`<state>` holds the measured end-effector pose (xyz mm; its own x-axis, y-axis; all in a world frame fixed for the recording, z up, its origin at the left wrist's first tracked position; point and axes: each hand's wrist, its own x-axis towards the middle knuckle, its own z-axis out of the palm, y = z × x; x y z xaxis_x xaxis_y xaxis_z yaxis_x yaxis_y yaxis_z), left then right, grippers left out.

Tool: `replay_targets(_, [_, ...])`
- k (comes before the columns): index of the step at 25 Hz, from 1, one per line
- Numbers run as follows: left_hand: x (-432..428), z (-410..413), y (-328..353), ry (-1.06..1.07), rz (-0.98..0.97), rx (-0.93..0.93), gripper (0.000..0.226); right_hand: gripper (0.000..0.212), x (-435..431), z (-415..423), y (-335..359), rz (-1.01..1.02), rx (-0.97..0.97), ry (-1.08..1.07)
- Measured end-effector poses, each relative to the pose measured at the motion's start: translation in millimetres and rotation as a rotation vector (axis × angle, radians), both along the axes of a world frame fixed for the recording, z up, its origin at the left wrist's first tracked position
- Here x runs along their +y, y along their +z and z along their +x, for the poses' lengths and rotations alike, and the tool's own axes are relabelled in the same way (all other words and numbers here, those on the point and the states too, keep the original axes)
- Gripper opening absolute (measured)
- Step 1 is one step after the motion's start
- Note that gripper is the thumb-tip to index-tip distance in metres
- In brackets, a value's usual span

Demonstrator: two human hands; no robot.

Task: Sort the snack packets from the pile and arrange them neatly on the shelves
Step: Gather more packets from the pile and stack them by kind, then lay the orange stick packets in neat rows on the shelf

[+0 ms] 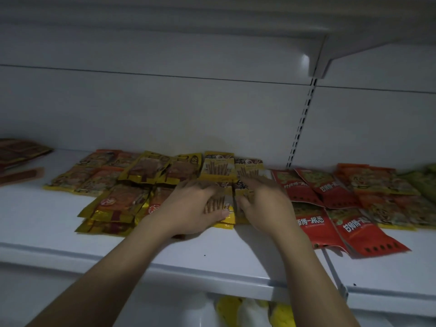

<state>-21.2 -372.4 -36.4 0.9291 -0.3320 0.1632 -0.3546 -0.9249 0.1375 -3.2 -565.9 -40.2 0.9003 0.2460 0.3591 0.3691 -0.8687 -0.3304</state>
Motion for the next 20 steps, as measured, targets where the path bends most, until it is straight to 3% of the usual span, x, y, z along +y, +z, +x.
replay_targets(8, [51, -37, 9, 0.312, 0.005, -0.086, 0.052, 0.060, 64, 1, 15, 0.001, 0.035, 0.270])
replay_targets(12, [93, -76, 10, 0.464, 0.024, -0.079, 0.064, 0.063, 118, -12, 24, 0.042, 0.086, 0.419])
replay_targets(20, [199, -169, 14, 0.713, -0.070, -0.123, 0.059, 0.065, 246, -59, 36, -0.055, 0.077, 0.647])
